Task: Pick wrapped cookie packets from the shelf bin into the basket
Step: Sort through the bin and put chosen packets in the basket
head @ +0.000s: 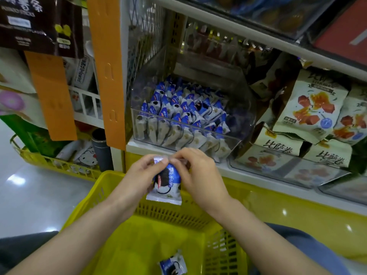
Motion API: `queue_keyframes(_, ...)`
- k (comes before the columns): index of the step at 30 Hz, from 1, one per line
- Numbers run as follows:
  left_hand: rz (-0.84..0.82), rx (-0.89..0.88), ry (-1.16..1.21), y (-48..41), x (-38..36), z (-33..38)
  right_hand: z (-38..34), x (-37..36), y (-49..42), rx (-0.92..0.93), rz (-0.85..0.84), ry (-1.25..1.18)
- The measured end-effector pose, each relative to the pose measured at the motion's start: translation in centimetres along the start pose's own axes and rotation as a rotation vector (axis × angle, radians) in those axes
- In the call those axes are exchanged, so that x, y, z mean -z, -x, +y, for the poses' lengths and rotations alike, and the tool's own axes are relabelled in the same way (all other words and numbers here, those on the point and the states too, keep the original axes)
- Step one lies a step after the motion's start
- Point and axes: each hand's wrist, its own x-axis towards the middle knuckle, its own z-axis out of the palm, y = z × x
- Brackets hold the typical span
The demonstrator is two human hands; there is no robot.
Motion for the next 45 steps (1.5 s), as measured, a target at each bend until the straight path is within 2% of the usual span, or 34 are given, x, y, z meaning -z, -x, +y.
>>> queue_keyframes(3, 0.038, -0.027, -0.053, 0.1, -0.3, -0.1, 0.6, 0.6, -0.3, -0.235, 0.102, -0.227)
queue_keyframes(6, 0.155, -0.120, 0.016, 0.2, -0.1, 0.2, 1.3, 0.9, -0.4, -0.471, 0.105, -0.503)
queue_keyframes(9, 0.196, -0.198, 0.069, 0.2, 0.3, 0.4, 1.1, 0.9, 0.1, -0.628, -0.030, -0.732)
queue_keyframes(11, 0.209, -0.232, 0.043, 0.2, 0.4, 0.2, 0.9, 0.7, 0.7, -0.657, -0.187, -0.732)
queue_keyframes(13, 0.212, -0.262, -0.003, 0.1, 0.5, 0.0, 1.0, 0.6, 1.2, -0.599, -0.355, -0.560)
queue_keyframes(15, 0.199, -0.302, -0.107, 0.1, 0.4, -0.2, 0.9, 0.5, 1.5, -0.491, -0.409, -0.409)
queue_keyframes(17, 0.177, -0.327, -0.197, 0.0, 0.2, -0.3, 0.7, 0.6, 1.5, -0.434, -0.352, -0.412)
queue_keyframes(20, 0.165, -0.308, -0.171, 0.1, -0.1, -0.5, 0.7, 0.5, 1.2, -0.423, -0.278, -0.463)
queue_keyframes(24, 0.158, -0.226, -0.097, 0.3, 0.1, -1.0, 1.0, 0.5, 1.1, -0.471, -0.319, -0.469)
queue_keyframes(26, 0.161, -0.215, -0.128, 0.3, 0.1, -1.1, 1.1, 0.2, 1.1, -0.450, -0.332, -0.463)
queue_keyframes(28, 0.156, -0.223, -0.190, 0.2, 0.1, -1.1, 0.9, 0.0, 1.2, -0.399, -0.278, -0.461)
queue_keyframes(32, 0.099, -0.246, -0.331, 0.1, 0.1, -1.2, 0.9, 0.0, 1.3, -0.297, -0.201, -0.303)
queue_keyframes(35, 0.064, -0.259, -0.425, 0.0, 0.4, -1.4, 0.8, 0.4, 1.5, -0.148, -0.190, -0.134)
queue_keyframes(40, -0.011, -0.123, -0.298, -0.2, 0.3, -1.2, 0.6, 1.0, 1.5, 0.046, -0.179, 0.116)
queue_keyframes(43, -0.001, -0.138, -0.241, -0.3, 0.0, -1.0, 0.4, 1.1, 1.6, 0.037, -0.115, 0.134)
queue_keyframes(45, 0.119, -0.222, -0.280, -0.2, -0.1, -0.8, 0.5, 1.0, 1.6, -0.044, -0.021, 0.072)
